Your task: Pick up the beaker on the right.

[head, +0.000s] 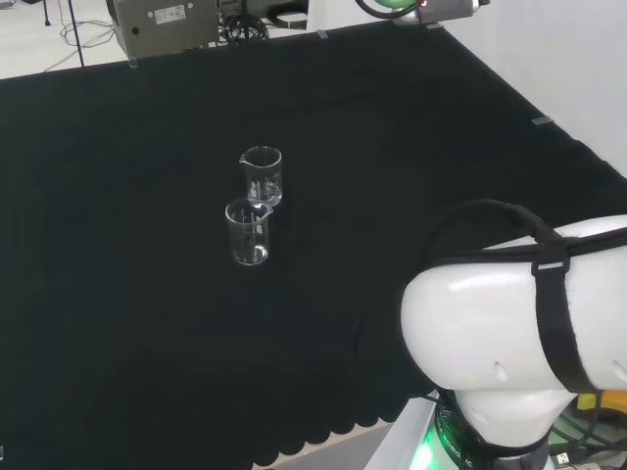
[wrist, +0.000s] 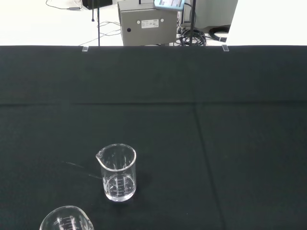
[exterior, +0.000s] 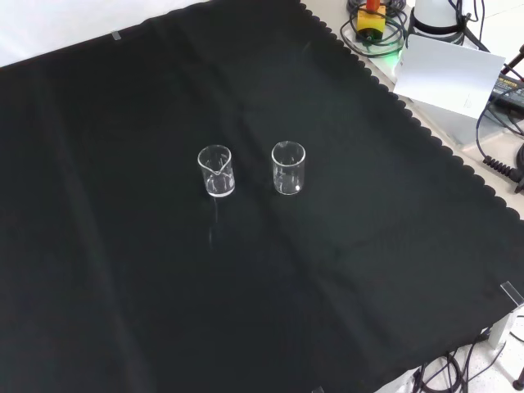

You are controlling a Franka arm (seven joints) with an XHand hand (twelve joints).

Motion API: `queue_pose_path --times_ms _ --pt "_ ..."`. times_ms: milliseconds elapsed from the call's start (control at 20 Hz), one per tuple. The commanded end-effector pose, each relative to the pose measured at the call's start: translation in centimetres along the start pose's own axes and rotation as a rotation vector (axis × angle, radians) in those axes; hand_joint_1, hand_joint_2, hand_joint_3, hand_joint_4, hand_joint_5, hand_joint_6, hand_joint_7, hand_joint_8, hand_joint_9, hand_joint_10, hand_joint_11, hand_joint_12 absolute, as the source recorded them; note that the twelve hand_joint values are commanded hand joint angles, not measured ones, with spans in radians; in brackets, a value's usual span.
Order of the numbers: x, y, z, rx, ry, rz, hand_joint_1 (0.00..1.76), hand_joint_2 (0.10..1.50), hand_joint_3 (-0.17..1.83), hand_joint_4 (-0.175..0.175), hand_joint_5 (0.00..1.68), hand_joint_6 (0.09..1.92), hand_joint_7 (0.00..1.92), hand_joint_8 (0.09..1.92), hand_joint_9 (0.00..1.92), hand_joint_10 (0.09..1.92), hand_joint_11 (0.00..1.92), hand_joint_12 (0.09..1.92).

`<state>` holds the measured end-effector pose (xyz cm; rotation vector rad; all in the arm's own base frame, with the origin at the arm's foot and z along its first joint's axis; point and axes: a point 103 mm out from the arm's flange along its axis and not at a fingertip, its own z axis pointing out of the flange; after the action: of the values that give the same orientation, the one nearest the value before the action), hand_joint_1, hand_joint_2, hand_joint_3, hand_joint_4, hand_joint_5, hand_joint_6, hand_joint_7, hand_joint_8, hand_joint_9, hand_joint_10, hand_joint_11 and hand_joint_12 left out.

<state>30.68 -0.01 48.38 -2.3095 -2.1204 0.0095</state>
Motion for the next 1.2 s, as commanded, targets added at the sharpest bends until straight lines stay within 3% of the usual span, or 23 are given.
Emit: queue_pose_path --times_ms 50,150,250,650,900,1200 --pt "-0.1 0.1 0.1 -0.006 -0.009 0.003 0.16 1.10 0.49 -0.044 0.29 0.09 0.02 0.55 0.09 0.74 0.00 1.33" --pt "-0.2 0.0 0.1 -0.007 -0.009 0.002 0.04 1.23 0.41 -0.034 0.28 0.09 0.00 0.51 0.08 0.72 0.00 1.29" --pt "-0.3 0.1 0.2 -0.002 -0.009 0.004 0.01 1.26 0.39 -0.032 0.28 0.09 0.00 0.50 0.08 0.72 0.00 1.29" --pt "-1.2 0.8 1.1 0.013 -0.003 0.016 0.00 1.28 0.35 -0.031 0.29 0.09 0.00 0.50 0.08 0.71 0.00 1.28" --pt "-2.6 1.9 3.3 0.038 0.027 0.050 0.00 1.29 0.33 -0.031 0.29 0.09 0.00 0.51 0.08 0.71 0.00 1.28" --pt "-3.0 3.9 6.6 0.044 0.052 0.046 0.00 1.29 0.33 -0.031 0.29 0.09 0.00 0.50 0.08 0.71 0.00 1.28"
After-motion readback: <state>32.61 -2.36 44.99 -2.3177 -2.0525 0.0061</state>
